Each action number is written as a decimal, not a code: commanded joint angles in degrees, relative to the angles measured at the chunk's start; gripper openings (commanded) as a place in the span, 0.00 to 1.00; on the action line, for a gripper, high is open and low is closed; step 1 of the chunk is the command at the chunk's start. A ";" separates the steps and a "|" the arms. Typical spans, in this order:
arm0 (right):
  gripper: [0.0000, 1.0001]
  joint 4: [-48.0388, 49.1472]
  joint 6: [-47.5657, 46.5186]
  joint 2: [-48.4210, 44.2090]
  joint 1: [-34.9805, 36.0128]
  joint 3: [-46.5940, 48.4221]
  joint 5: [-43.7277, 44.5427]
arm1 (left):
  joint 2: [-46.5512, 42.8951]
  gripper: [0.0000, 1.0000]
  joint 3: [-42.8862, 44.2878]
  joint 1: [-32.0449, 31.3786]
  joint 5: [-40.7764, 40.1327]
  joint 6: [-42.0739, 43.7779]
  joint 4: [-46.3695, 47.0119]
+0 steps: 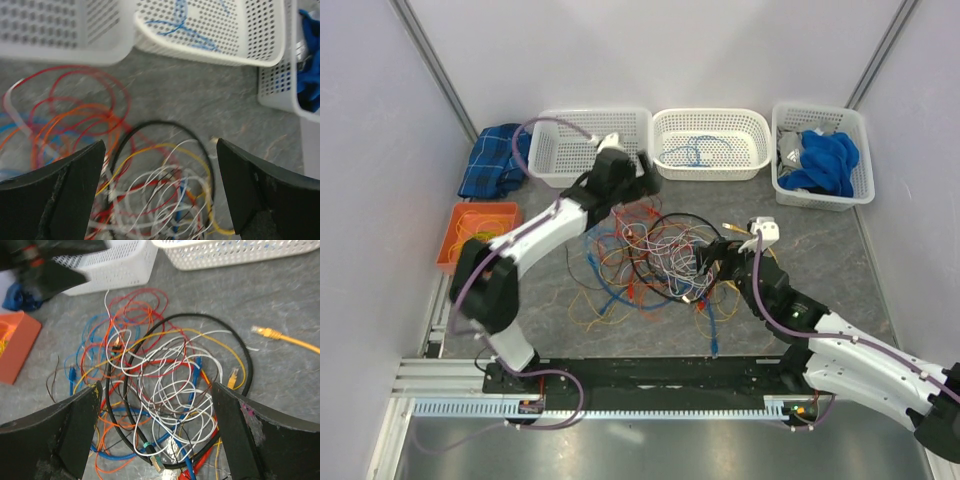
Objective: Untangle the cables
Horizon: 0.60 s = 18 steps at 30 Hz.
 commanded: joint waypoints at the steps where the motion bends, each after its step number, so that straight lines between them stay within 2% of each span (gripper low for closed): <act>1: 0.98 4.98 1.09 2.82 0.00 -2.39 -3.38 | -15.85 1.00 -16.01 -0.71 -9.86 -3.17 0.36; 6: 0.98 6.14 2.76 3.45 0.18 -2.75 -5.67 | -17.17 1.00 -22.96 0.25 -16.10 -9.94 -8.34; 11: 0.98 5.61 3.99 0.90 0.09 -4.15 -5.15 | -15.69 1.00 -28.06 3.85 -15.58 -16.62 -9.06; 18: 0.98 2.28 5.93 -2.70 0.17 -5.64 -5.68 | -8.92 1.00 -26.76 7.46 -14.44 -24.35 -10.20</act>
